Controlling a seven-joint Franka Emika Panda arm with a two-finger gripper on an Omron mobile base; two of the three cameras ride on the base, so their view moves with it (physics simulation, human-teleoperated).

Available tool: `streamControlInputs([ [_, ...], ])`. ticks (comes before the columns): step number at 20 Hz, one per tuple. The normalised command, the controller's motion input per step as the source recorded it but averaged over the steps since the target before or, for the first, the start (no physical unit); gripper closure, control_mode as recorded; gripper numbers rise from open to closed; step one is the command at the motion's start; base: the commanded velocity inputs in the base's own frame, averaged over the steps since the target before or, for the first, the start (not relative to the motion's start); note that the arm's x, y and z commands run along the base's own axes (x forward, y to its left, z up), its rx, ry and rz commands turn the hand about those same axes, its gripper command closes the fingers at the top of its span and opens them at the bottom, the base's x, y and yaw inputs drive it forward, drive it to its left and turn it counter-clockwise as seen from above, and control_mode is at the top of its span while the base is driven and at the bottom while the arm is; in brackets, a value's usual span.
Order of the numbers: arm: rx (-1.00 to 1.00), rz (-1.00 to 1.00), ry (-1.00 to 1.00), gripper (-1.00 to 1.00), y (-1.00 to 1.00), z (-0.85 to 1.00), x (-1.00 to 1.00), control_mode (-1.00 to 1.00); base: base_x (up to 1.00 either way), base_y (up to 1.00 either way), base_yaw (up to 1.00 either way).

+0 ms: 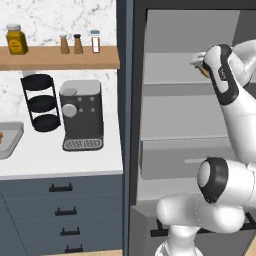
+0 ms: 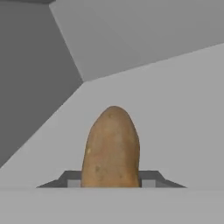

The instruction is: Place one sweet potato and one chicken drumstick in each tupperware on the nearby counter, to pack two identical lunches.

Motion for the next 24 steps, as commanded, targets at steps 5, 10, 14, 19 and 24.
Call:
streamControlInputs([
  [5,0.2,0.13,-0.04,1.0,-0.35,0.3,-1.0,-1.0,0.0,0.0,0.0],
  [10,0.01,0.1,0.06,1.0,-0.01,-0.19,-1.0,-1.0,0.0,0.0,0.0],
  [14,-0.26,0.11,0.25,1.0,0.12,-1.0,-1.0,-1.0,0.0,0.0,0.0],
  [19,-0.34,0.1,0.3,1.0,0.03,-1.0,-0.52,-1.0,0.0,0.0,0.0],
  [24,-0.34,0.11,0.23,1.0,0.37,-0.8,-0.42,1.0,-0.16,0.17,0.04],
])
